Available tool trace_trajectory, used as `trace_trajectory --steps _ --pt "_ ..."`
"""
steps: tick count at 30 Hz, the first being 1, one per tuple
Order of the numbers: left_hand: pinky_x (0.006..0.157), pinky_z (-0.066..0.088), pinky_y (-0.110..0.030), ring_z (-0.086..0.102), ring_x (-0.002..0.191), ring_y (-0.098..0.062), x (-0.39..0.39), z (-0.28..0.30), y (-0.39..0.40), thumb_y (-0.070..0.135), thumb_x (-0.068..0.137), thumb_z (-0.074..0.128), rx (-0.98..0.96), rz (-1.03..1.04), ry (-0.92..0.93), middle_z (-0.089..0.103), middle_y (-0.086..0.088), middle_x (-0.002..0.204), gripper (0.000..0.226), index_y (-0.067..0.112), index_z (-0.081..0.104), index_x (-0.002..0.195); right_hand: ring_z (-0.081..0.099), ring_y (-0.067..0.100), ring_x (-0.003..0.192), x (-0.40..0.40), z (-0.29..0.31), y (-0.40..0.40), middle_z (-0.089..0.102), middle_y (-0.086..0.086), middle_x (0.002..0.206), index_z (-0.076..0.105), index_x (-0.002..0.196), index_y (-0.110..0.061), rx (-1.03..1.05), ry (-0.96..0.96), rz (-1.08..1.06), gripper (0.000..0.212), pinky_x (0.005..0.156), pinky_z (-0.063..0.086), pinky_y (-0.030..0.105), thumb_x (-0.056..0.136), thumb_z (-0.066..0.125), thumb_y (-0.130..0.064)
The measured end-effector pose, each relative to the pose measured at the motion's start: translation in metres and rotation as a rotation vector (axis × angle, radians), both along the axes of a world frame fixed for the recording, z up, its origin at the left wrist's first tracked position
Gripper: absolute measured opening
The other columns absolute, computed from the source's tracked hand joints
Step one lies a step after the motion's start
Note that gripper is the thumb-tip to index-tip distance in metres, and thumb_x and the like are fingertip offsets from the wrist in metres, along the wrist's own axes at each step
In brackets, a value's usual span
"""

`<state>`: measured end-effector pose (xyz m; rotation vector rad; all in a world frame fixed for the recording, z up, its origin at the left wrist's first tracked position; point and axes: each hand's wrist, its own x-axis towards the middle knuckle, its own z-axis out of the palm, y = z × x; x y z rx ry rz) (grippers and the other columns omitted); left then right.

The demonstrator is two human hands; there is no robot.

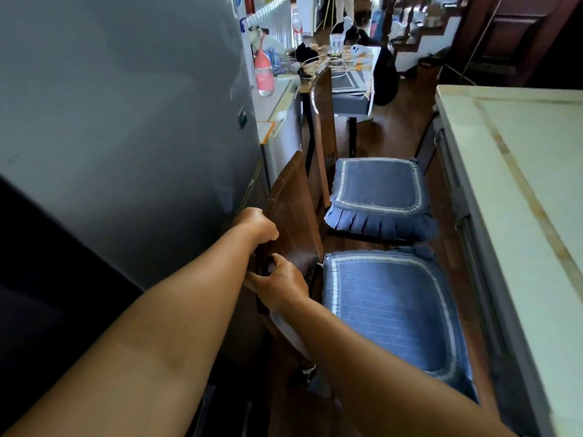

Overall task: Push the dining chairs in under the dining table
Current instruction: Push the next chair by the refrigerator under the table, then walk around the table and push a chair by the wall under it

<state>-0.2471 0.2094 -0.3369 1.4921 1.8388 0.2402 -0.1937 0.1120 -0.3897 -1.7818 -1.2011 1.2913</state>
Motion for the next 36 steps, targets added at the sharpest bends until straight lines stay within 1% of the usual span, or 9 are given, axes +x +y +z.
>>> trace_trajectory --steps 4,6,14,18,20,24,27,31,36 --pt "0.094 0.05 -0.046 0.056 0.115 -0.032 0.003 0.005 -0.002 0.027 0.081 0.067 -0.014 -0.011 -0.069 0.057 -0.013 0.13 0.059 0.015 0.045 0.135 0.062 0.01 0.087 0.012 0.003 -0.004 0.062 0.001 0.117 0.041 0.135 -0.022 -0.116 0.207 0.021 0.07 0.076 0.055 0.032 0.077 0.066 -0.051" --pt "0.101 0.044 -0.045 0.047 0.128 -0.033 0.007 0.005 -0.002 0.028 0.081 0.067 0.063 0.002 -0.125 0.045 -0.012 0.143 0.072 0.017 0.033 0.144 0.061 0.011 0.09 0.022 0.004 -0.006 0.06 0.001 0.116 0.038 0.139 -0.018 -0.125 0.241 -0.028 0.073 0.075 0.053 0.03 0.08 0.062 -0.053" --pt "0.095 0.046 -0.038 0.05 0.124 -0.03 0.05 0.022 -0.009 0.033 0.083 0.066 0.424 0.062 -0.282 0.05 -0.014 0.139 0.06 0.013 0.045 0.136 0.064 0.026 0.088 0.082 0.024 -0.009 0.069 0.011 0.097 0.064 0.1 -0.011 0.142 0.175 -0.452 0.04 0.079 0.053 0.043 0.088 0.053 -0.047" --pt "0.082 0.047 -0.029 0.061 0.107 -0.025 0.095 0.03 -0.023 0.029 0.084 0.066 0.404 0.041 -0.515 0.063 -0.014 0.123 0.046 0.007 0.056 0.124 0.062 0.026 0.079 0.117 0.042 -0.022 0.07 0.016 0.088 0.06 0.075 -0.017 0.251 0.147 -0.584 0.031 0.08 0.052 0.049 0.091 0.051 -0.041" --pt "0.085 0.051 -0.031 0.063 0.097 -0.023 0.123 0.034 -0.035 0.026 0.083 0.067 0.372 0.035 -0.628 0.068 -0.014 0.112 0.037 0.006 0.062 0.114 0.059 0.025 0.072 0.134 0.047 -0.034 0.07 0.022 0.087 0.056 0.066 -0.017 0.289 0.131 -0.673 0.035 0.076 0.052 0.05 0.092 0.05 -0.041" --pt "0.088 0.051 -0.035 0.066 0.095 -0.025 0.181 0.038 -0.059 0.024 0.082 0.067 0.348 -0.055 -0.706 0.072 -0.012 0.1 0.024 0.007 0.068 0.099 0.065 0.031 0.077 0.178 0.061 -0.059 0.072 0.016 0.083 0.055 0.062 -0.019 0.336 0.102 -0.845 0.039 0.077 0.053 0.051 0.092 0.047 -0.043" --pt "0.087 0.051 -0.038 0.066 0.097 -0.03 0.223 0.04 -0.082 0.026 0.082 0.066 0.324 -0.152 -0.738 0.072 -0.012 0.096 0.02 0.011 0.07 0.093 0.065 0.022 0.072 0.218 0.074 -0.082 0.07 0.003 0.073 0.058 0.067 -0.019 0.369 0.117 -0.973 0.037 0.08 0.055 0.047 0.092 0.046 -0.044" --pt "0.073 0.051 -0.036 0.062 0.075 -0.022 0.284 0.051 -0.13 0.034 0.076 0.062 0.255 -0.249 -0.795 0.07 -0.006 0.078 0.014 0.022 0.066 0.071 0.063 0.021 0.07 0.281 0.088 -0.127 0.067 0.003 0.071 0.058 0.069 -0.017 0.445 0.155 -1.135 0.037 0.08 0.055 0.045 0.093 0.047 -0.042" --pt "0.09 0.054 -0.037 0.066 0.095 -0.018 0.355 0.07 -0.203 0.032 0.081 0.062 0.185 -0.374 -0.939 0.072 -0.007 0.105 0.02 0.02 0.069 0.095 0.061 0.014 0.067 0.35 0.107 -0.199 0.066 0.0 0.072 0.059 0.075 -0.018 0.557 0.16 -1.236 0.035 0.075 0.052 0.037 0.094 0.045 -0.044"
